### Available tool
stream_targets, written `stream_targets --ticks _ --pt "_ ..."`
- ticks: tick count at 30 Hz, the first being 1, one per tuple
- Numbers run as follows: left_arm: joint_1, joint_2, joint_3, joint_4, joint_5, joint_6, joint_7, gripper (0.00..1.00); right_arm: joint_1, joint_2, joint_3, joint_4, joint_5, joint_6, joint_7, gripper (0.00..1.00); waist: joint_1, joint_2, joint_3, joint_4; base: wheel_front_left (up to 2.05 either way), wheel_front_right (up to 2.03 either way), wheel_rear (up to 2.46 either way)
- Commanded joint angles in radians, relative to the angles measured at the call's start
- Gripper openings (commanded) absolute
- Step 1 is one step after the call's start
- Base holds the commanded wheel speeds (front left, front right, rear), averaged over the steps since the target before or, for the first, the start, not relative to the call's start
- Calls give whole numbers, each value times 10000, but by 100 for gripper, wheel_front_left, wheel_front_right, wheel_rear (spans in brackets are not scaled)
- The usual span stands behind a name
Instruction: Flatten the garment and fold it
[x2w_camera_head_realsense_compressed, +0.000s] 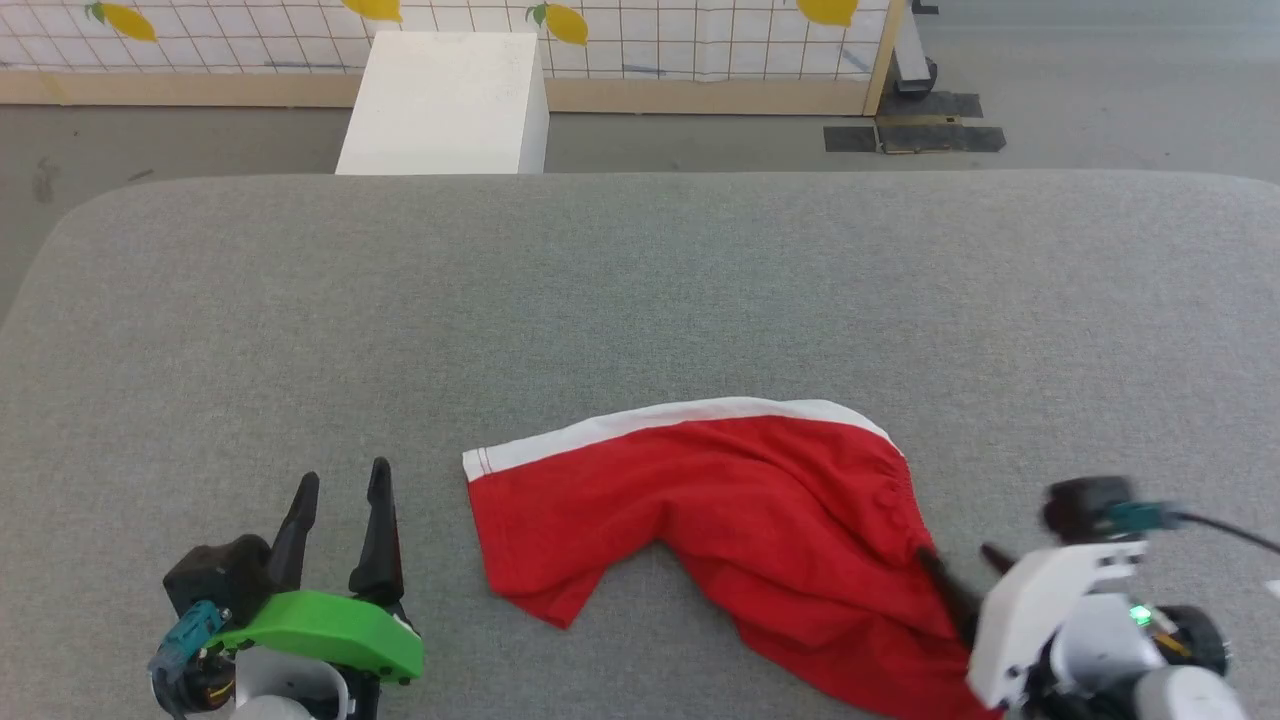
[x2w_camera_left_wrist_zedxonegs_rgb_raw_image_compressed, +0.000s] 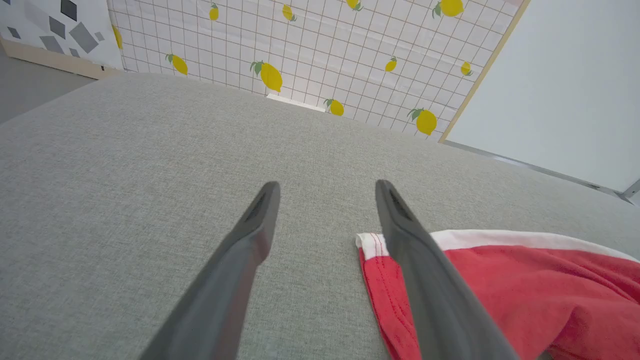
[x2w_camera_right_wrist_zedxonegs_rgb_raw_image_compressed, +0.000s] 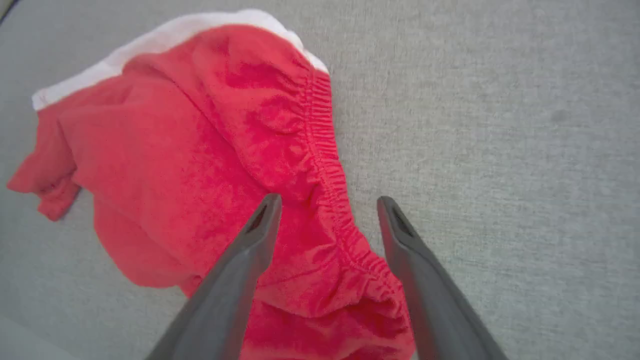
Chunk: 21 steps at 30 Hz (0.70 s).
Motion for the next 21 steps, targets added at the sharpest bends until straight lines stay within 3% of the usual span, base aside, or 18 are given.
stream_targets --ticks 1,5,9,15,21 --pt "130 52 -2 32 -68 88 25 100 27 -4 -207 -285 295 -13 -247 100 0 0 -7 -5 0 0 0" --pt "194 75 44 -36 -125 136 12 100 -364 -4 -595 -838 562 -13 -560 100 0 0 107 -73 0 0 0" --pt "44 107 -32 -97 -140 74 43 100 -1290 -4 -399 -579 -420 -13 -238 100 0 0 410 -11 0 0 0" --pt "-372 138 -187 -56 -143 -85 31 100 -2876 -4 578 1080 -1930 -13 442 100 0 0 902 222 0 0 0" --pt "-655 149 -271 136 -185 -197 -17 100 -3717 -4 896 2680 -2450 -13 515 100 0 0 1206 496 0 0 0"
